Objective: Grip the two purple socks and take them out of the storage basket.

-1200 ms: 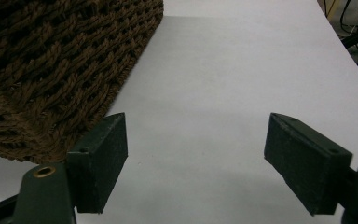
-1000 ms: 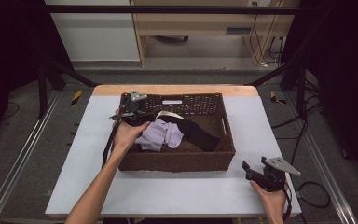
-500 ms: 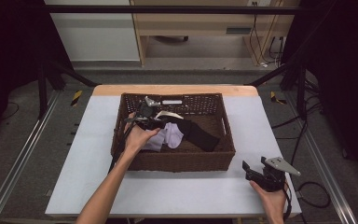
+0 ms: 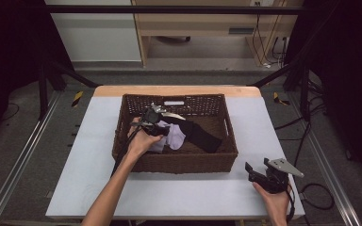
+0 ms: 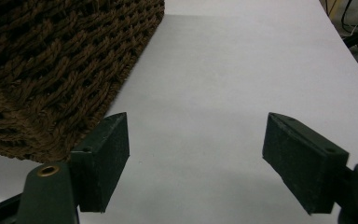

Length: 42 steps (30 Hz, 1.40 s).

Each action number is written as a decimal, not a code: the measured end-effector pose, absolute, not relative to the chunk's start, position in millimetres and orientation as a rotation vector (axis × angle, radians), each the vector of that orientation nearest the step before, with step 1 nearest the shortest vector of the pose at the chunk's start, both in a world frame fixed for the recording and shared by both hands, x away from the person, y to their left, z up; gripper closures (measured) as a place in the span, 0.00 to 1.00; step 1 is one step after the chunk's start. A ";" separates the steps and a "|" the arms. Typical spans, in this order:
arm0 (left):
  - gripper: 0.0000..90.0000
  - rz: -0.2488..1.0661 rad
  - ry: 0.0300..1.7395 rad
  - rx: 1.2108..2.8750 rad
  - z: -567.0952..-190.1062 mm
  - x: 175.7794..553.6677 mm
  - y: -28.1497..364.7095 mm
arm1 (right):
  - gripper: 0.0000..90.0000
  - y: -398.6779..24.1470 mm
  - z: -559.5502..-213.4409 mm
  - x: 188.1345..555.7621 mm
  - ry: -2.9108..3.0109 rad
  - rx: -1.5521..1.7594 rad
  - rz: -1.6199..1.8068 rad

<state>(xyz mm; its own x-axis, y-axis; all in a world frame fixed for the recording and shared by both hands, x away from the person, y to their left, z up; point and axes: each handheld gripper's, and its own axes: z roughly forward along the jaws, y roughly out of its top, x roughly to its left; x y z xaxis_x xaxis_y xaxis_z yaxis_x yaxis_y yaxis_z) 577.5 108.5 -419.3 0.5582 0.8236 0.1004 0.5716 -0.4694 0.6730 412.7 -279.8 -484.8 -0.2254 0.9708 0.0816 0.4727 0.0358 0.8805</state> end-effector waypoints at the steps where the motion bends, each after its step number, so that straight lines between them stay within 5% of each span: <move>1: 0.48 0.560 1.108 2.217 -419.9 577.2 107.5 | 0.25 -280.1 -485.0 413.1 1.750 1.463 1.130; 10: 0.44 0.556 1.082 2.212 -424.1 577.3 103.6 | 0.26 -280.0 -485.0 413.1 1.752 1.463 1.129; 17: 0.58 0.581 1.094 2.226 -425.7 579.6 104.7 | 0.26 -279.9 -485.0 413.3 1.753 1.465 1.128; 27: 0.93 0.489 1.159 2.263 -423.9 579.4 107.0 | 0.28 -279.7 -484.8 412.7 1.753 1.460 1.133; 42: 0.98 0.499 1.154 2.069 -409.6 569.8 119.8 | 0.29 -280.3 -484.8 412.6 1.759 1.456 1.137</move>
<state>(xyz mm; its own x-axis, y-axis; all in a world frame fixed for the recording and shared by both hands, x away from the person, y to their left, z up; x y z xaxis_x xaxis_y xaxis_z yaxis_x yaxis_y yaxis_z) 569.8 119.8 -409.6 0.5278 0.8494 -0.0060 0.5773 -0.3535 0.7361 412.6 -280.3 -484.8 -0.2341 0.9688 0.0816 0.4717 0.0399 0.8808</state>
